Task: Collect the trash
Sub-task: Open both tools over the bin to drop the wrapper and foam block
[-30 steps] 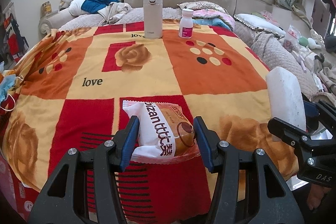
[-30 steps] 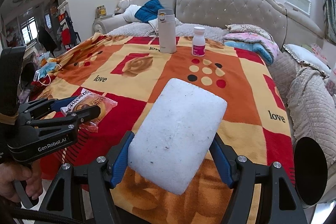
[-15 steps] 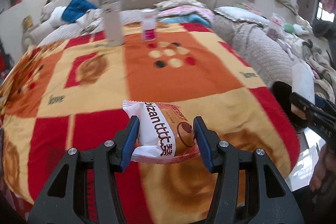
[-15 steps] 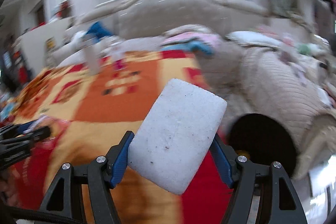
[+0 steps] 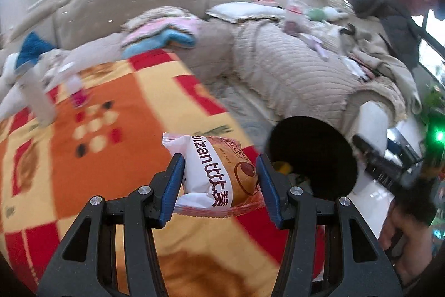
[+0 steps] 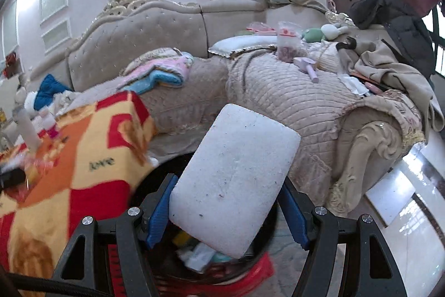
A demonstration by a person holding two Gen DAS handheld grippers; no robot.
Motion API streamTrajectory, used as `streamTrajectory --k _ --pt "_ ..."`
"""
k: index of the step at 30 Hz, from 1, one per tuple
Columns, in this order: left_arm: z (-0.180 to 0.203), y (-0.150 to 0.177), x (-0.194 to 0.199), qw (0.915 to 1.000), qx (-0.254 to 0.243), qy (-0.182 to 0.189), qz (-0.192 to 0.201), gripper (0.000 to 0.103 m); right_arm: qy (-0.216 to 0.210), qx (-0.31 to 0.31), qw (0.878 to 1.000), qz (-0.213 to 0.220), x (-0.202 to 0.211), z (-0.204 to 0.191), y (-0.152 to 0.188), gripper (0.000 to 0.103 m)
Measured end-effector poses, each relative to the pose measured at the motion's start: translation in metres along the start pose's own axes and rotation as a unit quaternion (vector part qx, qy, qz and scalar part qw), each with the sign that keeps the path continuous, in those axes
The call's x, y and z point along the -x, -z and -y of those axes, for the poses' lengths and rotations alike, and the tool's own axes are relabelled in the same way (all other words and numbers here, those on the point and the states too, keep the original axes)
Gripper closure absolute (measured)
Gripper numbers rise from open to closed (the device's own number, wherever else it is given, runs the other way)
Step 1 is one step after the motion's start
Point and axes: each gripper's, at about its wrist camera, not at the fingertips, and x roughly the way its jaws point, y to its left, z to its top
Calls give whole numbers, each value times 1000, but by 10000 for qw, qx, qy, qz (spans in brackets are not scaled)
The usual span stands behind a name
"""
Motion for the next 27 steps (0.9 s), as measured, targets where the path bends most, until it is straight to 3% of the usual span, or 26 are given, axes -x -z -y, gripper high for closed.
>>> streamTrajectory --k 3,7,12,18,20,27 --pt "20 -10 -16 9997 -121 187 -44 52 67 230 9997 -50 -2 7 7 34" --pt "39 -18 -33 9985 -338 434 -33 52 -155 176 9997 -89 -7 18 10 34" --pt "43 -26 -59 9960 -578 674 -114 52 -259 156 9994 -193 -18 21 10 34" --pt "67 -41 -89 9914 -686 1084 -244 52 -361 241 9981 -437 -36 11 10 33" --pt "72 -44 -99 9879 -696 1334 -375 49 -573 360 9952 -709 -50 5 13 32" --pt "69 -49 -104 9901 -613 1187 -440 43 -398 462 9940 -910 -56 3 19 29"
